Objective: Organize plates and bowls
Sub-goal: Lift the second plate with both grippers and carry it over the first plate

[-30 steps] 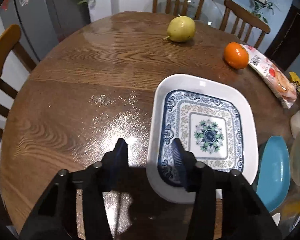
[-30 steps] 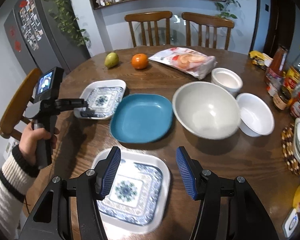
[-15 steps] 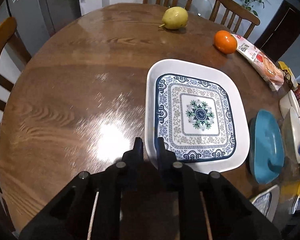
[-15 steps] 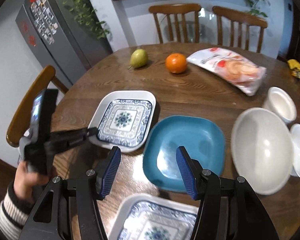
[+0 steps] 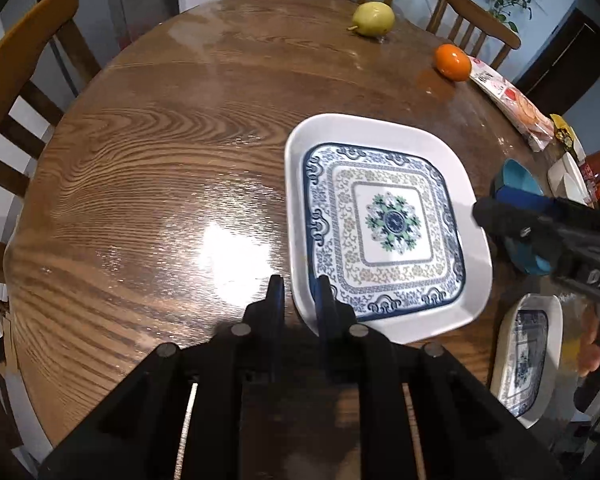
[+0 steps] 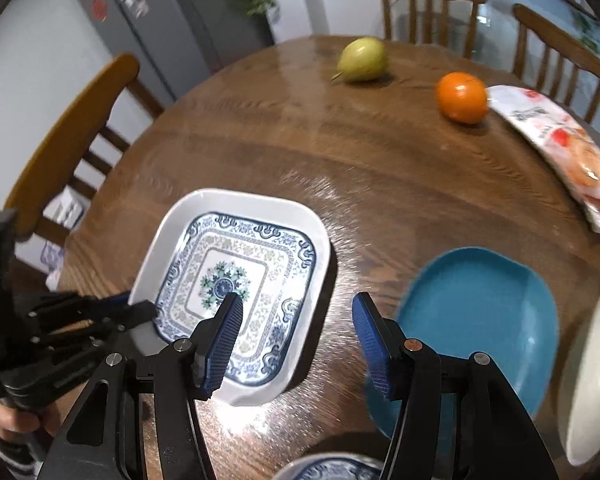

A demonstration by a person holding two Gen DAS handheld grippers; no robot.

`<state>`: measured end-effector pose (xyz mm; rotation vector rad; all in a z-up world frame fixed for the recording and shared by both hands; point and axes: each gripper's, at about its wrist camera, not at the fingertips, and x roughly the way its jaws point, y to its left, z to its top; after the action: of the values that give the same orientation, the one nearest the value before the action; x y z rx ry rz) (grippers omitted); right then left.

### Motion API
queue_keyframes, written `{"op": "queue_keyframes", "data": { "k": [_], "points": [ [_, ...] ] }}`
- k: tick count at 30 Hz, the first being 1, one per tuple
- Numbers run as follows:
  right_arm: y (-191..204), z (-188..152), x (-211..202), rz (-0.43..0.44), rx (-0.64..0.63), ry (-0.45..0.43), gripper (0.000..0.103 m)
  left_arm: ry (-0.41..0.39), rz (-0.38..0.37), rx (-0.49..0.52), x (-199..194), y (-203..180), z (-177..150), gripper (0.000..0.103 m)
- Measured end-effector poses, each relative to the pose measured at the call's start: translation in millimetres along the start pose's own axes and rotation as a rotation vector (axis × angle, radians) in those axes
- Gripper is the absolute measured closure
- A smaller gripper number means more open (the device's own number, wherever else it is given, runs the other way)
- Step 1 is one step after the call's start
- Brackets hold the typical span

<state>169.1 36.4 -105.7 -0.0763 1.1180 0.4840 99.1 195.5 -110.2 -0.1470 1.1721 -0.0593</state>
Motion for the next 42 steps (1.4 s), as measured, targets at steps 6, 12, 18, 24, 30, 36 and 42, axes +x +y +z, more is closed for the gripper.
{"op": "queue_keyframes", "data": {
  "k": [6,12,18,24,30,36,42],
  "points": [
    [2,0,20,-0.020,-0.001,0.047,0.045,-0.028,-0.005,-0.033,5,1,13,0.070],
    [1,-1,28,-0.036,0.001,0.067,0.050,-0.049,0.009,-0.017,13,0,32,0.068],
    [9,0,34,-0.051,-0.027,0.059,0.078,-0.050,0.044,0.043,19,-9,38,0.075],
    [4,0,32,-0.059,0.013,0.035,0.091,-0.060,0.029,0.028,20,-10,38,0.083],
    [1,-4,26,-0.052,0.052,0.017,0.093,-0.078,0.032,0.006,16,-11,33,0.086],
    [1,-5,7,-0.033,0.076,-0.036,0.095,-0.127,0.045,0.008,-1,-15,24,0.085],
    [9,-10,-29,-0.036,0.069,-0.130,0.095,-0.182,0.058,0.025,-26,-24,16,0.087]
  ]
}}
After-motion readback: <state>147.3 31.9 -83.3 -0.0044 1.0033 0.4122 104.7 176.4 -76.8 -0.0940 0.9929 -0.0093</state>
